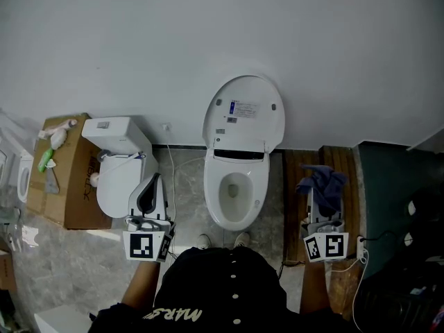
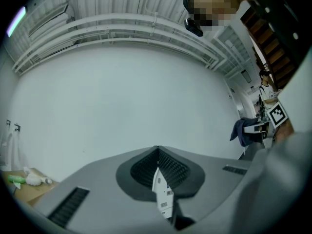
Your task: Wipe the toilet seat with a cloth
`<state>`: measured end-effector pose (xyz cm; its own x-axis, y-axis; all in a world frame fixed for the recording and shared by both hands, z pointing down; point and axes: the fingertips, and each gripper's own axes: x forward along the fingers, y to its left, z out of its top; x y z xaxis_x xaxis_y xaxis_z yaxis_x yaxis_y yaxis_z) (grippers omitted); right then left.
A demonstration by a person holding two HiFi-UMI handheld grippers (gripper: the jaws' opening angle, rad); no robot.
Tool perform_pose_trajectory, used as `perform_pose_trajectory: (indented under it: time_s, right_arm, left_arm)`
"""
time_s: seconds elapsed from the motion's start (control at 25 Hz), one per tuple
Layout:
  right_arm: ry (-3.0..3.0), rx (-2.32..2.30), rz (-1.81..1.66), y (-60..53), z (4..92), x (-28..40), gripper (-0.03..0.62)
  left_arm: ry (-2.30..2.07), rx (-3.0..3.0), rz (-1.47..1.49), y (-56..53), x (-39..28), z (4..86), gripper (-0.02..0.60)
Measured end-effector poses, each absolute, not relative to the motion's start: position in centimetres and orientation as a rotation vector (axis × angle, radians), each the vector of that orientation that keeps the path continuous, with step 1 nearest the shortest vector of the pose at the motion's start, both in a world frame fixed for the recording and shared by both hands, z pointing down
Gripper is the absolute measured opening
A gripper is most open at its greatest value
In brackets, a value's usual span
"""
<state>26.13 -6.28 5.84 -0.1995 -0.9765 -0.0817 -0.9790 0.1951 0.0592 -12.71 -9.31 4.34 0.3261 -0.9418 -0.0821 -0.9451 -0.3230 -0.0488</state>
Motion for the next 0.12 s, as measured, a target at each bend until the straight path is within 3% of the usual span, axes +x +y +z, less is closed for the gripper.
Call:
perform_pose_trajectory:
  time_s: [0.12]
  right_arm:
    - [2.408, -1.968, 0.154, -6.25, 5.8, 26.04, 0.094]
  left_arm:
    - [1.765, -2.482, 0.069, -9.22, -12.65, 4.21, 0.011]
